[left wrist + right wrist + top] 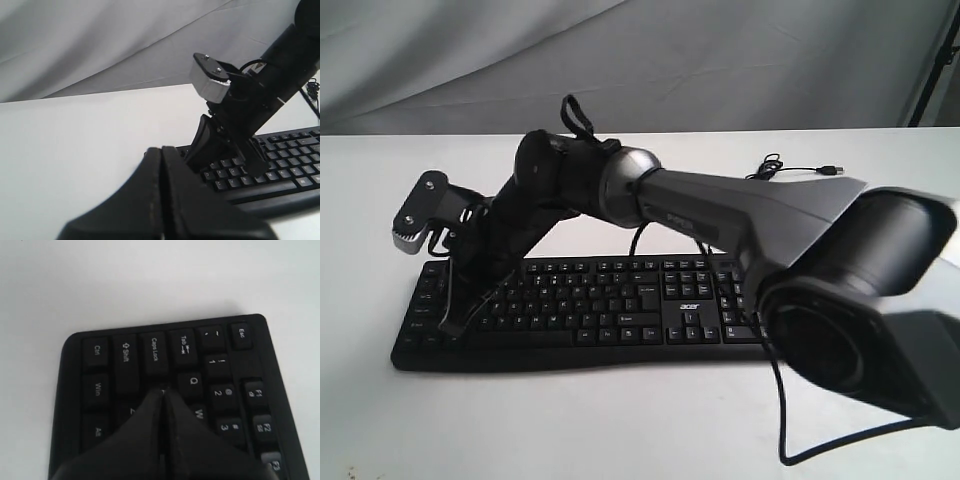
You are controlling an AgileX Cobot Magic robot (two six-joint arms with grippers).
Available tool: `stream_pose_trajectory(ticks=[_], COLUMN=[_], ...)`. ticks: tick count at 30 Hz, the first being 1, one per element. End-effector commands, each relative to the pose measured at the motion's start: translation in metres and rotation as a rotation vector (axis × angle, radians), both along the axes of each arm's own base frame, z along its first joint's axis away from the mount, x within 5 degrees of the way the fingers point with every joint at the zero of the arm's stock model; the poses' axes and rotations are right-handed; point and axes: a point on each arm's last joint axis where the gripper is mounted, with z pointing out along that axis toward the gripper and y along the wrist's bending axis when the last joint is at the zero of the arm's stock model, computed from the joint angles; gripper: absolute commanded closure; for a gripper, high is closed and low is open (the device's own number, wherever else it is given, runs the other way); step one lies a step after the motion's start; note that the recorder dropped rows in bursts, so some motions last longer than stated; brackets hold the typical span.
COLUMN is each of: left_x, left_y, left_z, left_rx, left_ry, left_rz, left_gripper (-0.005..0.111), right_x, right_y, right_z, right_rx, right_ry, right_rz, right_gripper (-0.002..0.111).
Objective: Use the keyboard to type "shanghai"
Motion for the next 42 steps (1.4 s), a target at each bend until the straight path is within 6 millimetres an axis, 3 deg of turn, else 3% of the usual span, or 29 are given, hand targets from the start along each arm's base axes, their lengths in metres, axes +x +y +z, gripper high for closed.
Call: stream_pose_trajectory(ticks=[1, 42], left_x=[0.000, 0.000], left_y=[0.000, 0.000], left_z=[-0.001, -0.001], left_rx=[-0.003, -0.003], left_ry=[-0.003, -0.003], left_rz=[-0.004, -0.004], left_gripper=[0.107, 0.107], right_x=[0.001, 0.001], right_y=[0.009, 0.019], right_z=[0.001, -0.015], right_rx=[0.008, -0.005], right_ry=[0.021, -0.018], right_rz=[0.012, -0.017], right_gripper=[0.108, 0.108])
